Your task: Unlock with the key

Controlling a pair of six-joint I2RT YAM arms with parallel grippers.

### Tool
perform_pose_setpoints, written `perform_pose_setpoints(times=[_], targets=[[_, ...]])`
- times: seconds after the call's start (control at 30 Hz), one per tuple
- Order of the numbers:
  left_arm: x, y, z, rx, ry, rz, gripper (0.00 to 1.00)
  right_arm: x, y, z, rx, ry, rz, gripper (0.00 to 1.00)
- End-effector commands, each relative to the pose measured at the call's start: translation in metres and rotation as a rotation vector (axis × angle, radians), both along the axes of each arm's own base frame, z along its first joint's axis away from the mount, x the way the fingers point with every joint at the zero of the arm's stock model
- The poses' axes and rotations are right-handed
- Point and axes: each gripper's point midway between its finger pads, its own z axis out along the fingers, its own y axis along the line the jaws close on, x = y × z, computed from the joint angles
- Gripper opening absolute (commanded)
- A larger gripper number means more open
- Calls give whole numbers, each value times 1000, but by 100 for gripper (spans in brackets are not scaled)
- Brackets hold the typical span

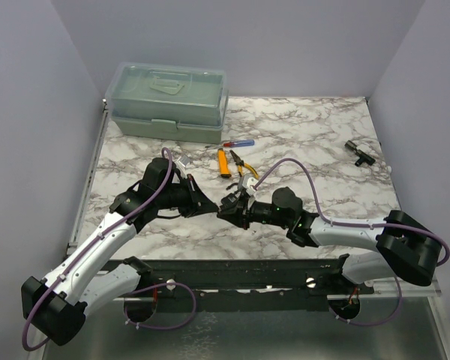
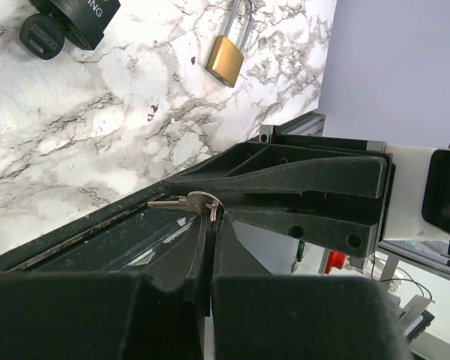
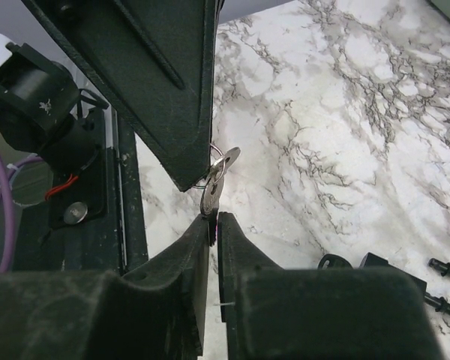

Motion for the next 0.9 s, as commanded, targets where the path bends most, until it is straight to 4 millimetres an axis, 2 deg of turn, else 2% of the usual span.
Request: perform_pose_setpoints(times=[0.0,0.17,0.4,0.6,0.77,0.87], targets=[[-4,-1,12,-29,-5,-2,0,6,8,15,33,-50,-15,12],[-4,0,12,-29,-8,0,0,6,6,14,29,-50,-24,1],[-4,2,11,-20,-33,-6,2,-3,4,13,2,-16,5,1],[-6,9,13,25,-85,-23,40,-18,-6,1,-116,96,44,1],[-9,18,17,87,-130,-47,55,-32,-24,-3,-234,224,36,1],[-11,22,22,109,-181,-80,56,-46,-40,-8,-317,336,25,1]])
